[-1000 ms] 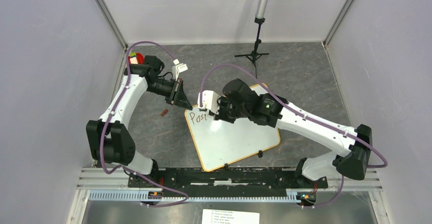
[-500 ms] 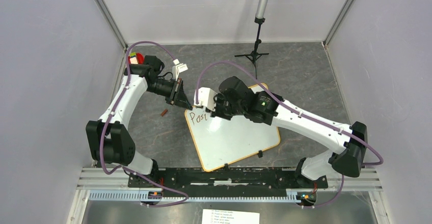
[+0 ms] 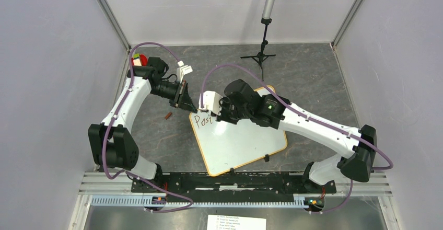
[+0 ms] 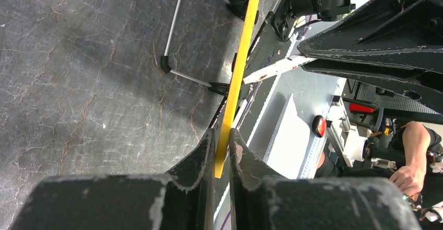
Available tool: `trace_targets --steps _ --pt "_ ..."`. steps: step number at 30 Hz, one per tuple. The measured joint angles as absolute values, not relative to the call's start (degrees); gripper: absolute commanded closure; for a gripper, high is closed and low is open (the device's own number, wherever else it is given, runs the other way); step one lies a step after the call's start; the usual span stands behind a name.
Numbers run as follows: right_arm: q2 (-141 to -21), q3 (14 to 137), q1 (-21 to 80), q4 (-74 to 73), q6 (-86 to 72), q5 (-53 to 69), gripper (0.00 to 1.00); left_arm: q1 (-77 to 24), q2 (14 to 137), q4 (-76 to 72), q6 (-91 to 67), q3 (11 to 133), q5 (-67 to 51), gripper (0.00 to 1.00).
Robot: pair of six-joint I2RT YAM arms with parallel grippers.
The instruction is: Write a sentence on the whiteboard
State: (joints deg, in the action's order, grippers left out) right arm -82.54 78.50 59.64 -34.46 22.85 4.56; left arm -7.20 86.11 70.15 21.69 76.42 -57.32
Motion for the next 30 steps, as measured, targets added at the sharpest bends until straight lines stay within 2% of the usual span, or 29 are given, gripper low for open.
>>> trace_targets --steps 15,30 --pt "-77.03 76.86 59.61 -34.74 23.46 7.42 1.0 -7.2 86.08 70.15 21.69 76.42 -57.34 0.98" --pt "-78.17 75.37 59.61 -34.76 23.51 5.93 1.0 -7.2 85.82 70.15 21.69 76.42 -57.36 0.98"
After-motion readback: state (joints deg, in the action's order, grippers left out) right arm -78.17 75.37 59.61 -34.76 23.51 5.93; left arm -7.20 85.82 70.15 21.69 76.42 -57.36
